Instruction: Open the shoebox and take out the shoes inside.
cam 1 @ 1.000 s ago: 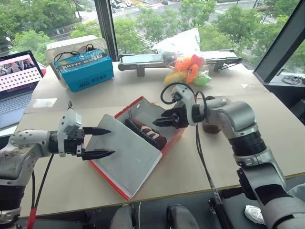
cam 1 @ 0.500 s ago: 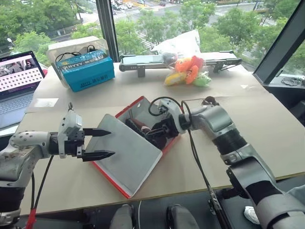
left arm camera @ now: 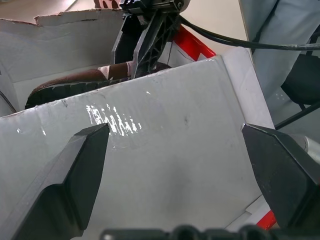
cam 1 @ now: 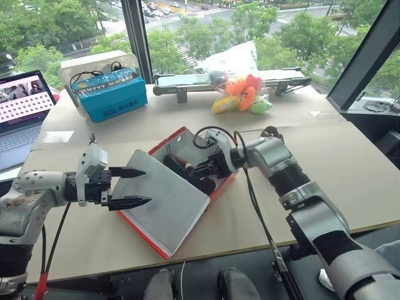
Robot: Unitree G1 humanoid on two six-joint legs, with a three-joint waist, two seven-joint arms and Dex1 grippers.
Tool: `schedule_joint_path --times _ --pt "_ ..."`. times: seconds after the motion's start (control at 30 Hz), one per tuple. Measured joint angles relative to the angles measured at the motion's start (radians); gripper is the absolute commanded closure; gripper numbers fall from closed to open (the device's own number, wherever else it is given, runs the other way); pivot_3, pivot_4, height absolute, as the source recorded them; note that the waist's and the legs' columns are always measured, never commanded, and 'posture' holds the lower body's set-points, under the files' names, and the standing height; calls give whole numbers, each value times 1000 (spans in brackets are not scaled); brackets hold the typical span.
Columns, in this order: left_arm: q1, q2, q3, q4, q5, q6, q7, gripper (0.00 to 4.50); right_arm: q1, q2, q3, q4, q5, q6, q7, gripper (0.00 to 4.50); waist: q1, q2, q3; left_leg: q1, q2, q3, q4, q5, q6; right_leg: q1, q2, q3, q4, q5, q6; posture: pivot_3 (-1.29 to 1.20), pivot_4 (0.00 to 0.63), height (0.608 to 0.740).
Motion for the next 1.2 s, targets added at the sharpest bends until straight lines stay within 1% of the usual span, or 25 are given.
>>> schedule_joint_path --times 0.07,0.17,0.4,0.53,0.77,0.83,1.03,1.2 --pt "0 0 0 0 0 0 0 0 -2 3 -4 3 -12 -3 0 4125 0 0 0 0 0 0 0 0 0 0 0 0 0 0 0 0 150 736" --pt "0 0 0 0 1 -1 1 0 -6 7 -11 14 -24 -8 0 4275 0 0 0 0 0 0 0 0 0 0 0 0 0 0 0 0 150 736" --pt "-9 -3 0 1 2 -2 1 0 -6 15 -41 18 -31 -8 -19 4294 0 0 0 0 1 0 0 0 0 0 0 0 0 0 -1 0 150 736" --pt "-11 -5 -1 3 4 -3 1 0 -15 13 -60 3 -31 24 -50 4294 1 0 0 -1 1 0 0 0 0 -2 0 0 0 1 -1 0 150 736" --pt "-17 -9 -5 19 12 -8 0 0 -34 -58 -131 -172 -19 146 -112 4294 4 0 0 -11 0 1 0 0 0 -8 0 -1 -2 1 0 0 150 736" --pt "-19 -10 -6 21 14 -8 0 0 -34 -73 -152 -240 -11 190 -127 4294 4 0 0 -12 0 1 0 0 0 -9 0 -1 -2 4 4 0 150 736" --pt "-28 -18 -13 22 27 -12 -5 0 -30 -99 -223 -426 67 338 -175 4294 3 0 1 -13 0 0 0 1 2 -10 1 -1 -2 3 4 0 150 736" --pt "-33 -24 -21 27 35 -24 -12 0 -35 -105 -314 -501 133 425 -232 4294 4 0 1 -13 0 0 0 0 0 -9 0 -1 -2 3 5 0 150 736"
